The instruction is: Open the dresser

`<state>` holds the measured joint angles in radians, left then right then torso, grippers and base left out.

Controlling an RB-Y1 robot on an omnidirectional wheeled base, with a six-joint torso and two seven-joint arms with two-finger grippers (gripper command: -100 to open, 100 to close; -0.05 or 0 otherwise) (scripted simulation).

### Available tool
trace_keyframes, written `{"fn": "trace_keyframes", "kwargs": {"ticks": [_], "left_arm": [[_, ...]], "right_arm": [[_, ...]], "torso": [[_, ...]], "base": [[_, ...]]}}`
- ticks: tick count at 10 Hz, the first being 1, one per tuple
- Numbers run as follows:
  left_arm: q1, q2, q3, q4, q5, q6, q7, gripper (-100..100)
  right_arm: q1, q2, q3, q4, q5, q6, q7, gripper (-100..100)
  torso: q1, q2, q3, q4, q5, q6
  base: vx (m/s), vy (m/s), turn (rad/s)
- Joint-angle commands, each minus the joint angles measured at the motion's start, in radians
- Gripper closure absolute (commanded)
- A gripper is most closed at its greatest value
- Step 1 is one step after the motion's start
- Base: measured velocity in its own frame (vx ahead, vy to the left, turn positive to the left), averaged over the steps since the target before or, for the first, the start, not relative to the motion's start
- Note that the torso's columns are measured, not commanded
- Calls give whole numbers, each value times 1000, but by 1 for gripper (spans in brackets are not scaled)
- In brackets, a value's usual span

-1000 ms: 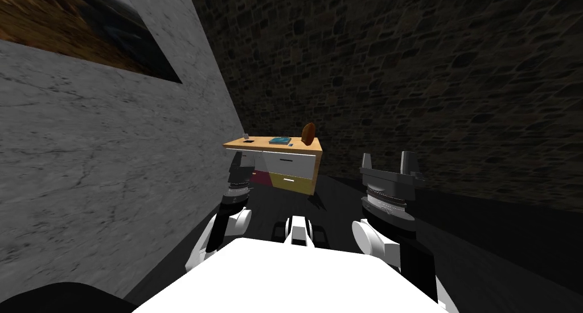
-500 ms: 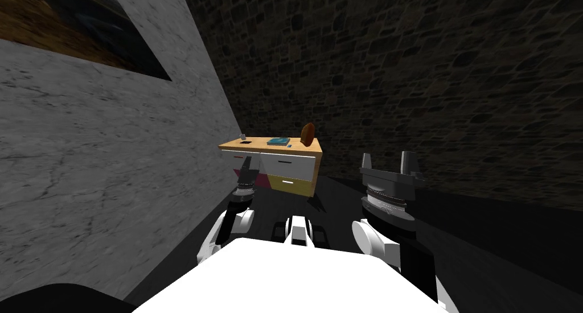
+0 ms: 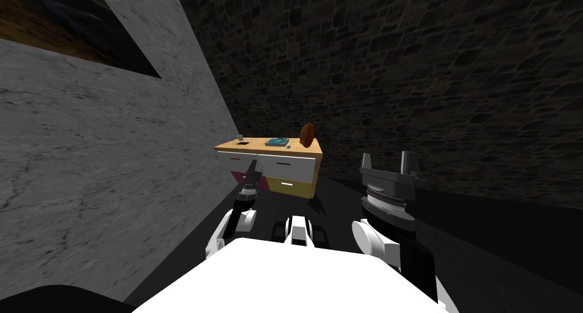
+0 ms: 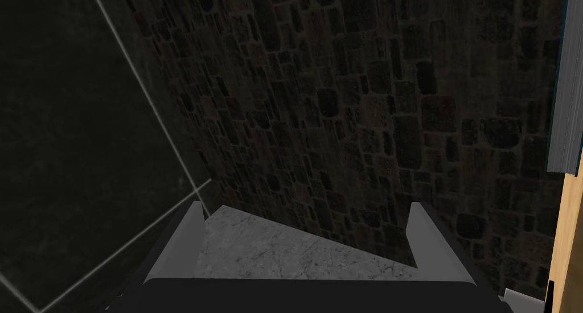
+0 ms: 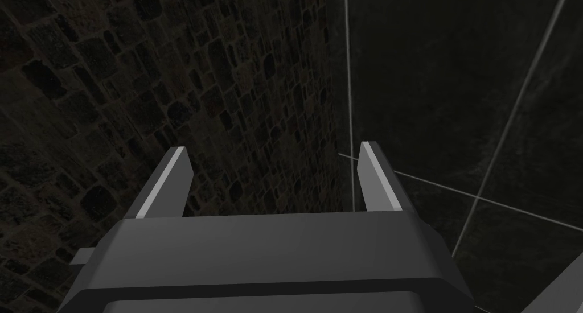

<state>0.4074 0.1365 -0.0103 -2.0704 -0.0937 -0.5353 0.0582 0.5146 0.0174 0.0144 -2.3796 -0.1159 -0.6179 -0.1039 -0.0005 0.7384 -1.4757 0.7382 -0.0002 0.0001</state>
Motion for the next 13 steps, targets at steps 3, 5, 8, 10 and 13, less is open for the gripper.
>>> {"fn": "trace_keyframes", "kwargs": {"ticks": [3, 5, 8, 10, 13], "left_arm": [[-29, -1, -10, 126, -6, -9, -15, -100], [-34, -2, -12, 151, -7, -11, -18, -100], [-52, -3, -17, 226, -11, -16, -27, -100], [-58, -4, -19, 252, -12, -18, -30, -100], [-77, -7, -25, 335, -15, -24, -39, -100]], "right_arm": [[0, 0, 0, 0, 0, 0, 0, 0], [0, 0, 0, 0, 0, 0, 0, 0], [0, 0, 0, 0, 0, 0, 0, 0], [0, 0, 0, 0, 0, 0, 0, 0], [0, 0, 0, 0, 0, 0, 0, 0]], "torso": [[1, -1, -1, 0, 0, 0], [1, 0, 0, 0, 0, 0], [0, 0, 0, 0, 0, 0], [1, -2, -1, -1, 0, 0], [1, -1, 0, 0, 0, 0]], "base": [[83, 6, -34], [58, 8, -19], [47, 6, -27], [60, 8, -22], [62, 6, -32]]}}
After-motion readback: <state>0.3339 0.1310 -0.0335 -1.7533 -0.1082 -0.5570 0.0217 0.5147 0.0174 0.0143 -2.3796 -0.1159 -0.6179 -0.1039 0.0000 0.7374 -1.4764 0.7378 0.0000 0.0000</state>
